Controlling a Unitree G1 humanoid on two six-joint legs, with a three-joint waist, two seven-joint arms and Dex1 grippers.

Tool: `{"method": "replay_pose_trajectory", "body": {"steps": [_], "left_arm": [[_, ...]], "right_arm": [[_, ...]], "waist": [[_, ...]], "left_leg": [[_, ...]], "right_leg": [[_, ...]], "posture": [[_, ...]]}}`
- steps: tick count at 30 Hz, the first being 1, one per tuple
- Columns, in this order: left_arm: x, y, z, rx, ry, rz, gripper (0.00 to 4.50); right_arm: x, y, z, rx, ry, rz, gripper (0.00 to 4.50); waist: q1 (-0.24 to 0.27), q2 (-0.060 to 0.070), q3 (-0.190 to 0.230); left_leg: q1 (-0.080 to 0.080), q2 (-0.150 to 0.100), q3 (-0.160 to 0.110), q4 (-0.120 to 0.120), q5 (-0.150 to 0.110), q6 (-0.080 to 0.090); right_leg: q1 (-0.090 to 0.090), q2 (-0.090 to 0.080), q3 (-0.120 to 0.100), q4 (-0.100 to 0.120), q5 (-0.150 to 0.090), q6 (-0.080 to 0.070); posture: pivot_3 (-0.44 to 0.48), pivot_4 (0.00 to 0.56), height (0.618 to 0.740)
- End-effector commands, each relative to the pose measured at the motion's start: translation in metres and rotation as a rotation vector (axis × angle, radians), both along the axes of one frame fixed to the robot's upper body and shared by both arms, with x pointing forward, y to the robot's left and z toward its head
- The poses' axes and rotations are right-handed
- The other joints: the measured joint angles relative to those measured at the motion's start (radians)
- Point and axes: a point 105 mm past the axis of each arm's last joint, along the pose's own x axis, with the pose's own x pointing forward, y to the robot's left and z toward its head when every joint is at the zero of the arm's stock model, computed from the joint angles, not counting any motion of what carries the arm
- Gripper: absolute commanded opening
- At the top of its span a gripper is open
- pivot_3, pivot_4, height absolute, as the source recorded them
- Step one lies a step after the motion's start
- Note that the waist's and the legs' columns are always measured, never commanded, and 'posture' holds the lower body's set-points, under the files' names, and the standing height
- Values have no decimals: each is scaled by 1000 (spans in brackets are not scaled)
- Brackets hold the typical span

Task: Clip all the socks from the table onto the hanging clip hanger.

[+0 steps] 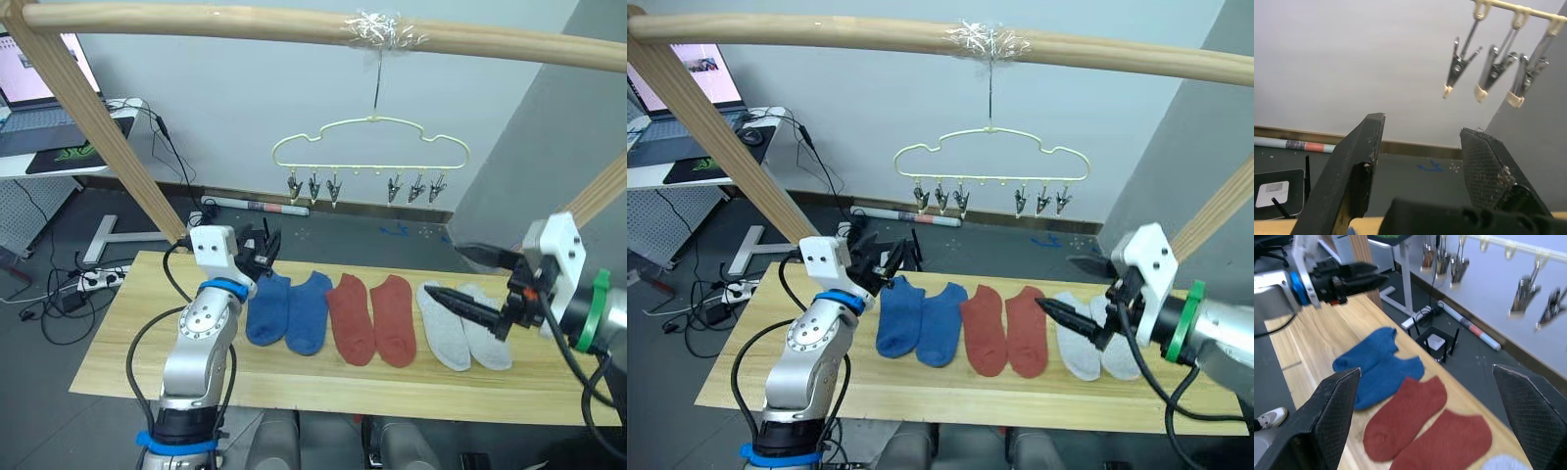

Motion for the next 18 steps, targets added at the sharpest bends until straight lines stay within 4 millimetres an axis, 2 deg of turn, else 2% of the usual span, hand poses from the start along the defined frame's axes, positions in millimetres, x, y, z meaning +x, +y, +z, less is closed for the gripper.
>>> {"method": "replay_pose_trajectory", "body": {"steps": [1, 5, 10, 18], "left_arm": [[11, -8, 17, -34, -47, -5, 2744], [22, -21, 20, -47, -40, -42, 2744], [29, -27, 17, -62, -25, -57, 2744], [50, -34, 35, -96, -62, -26, 2744]], "right_arm": [[-2, 6, 7, -5, -8, 23, 4500], [-5, 10, 7, -13, -8, 27, 4500], [-9, 13, 7, -13, -9, 16, 4500], [-16, 13, 3, -6, 1, -16, 4500]], "waist": [[0, 0, 1], [-5, -1, 2], [-9, -1, 2], [-12, -3, 4]], "left_leg": [[0, 0, 0, 0, 0, 0], [0, 0, 0, 0, 0, 0], [1, 0, 0, 0, 0, 1], [0, 0, 0, 1, 0, 0]], "right_leg": [[0, 0, 0, 0, 0, 0], [0, 0, 0, 0, 0, 0], [0, 0, 0, 1, 0, 1], [0, 0, 0, 1, 0, 2]], "posture": [[77, 230, 740], [58, 230, 740], [25, 230, 740], [-15, 236, 740]]}}
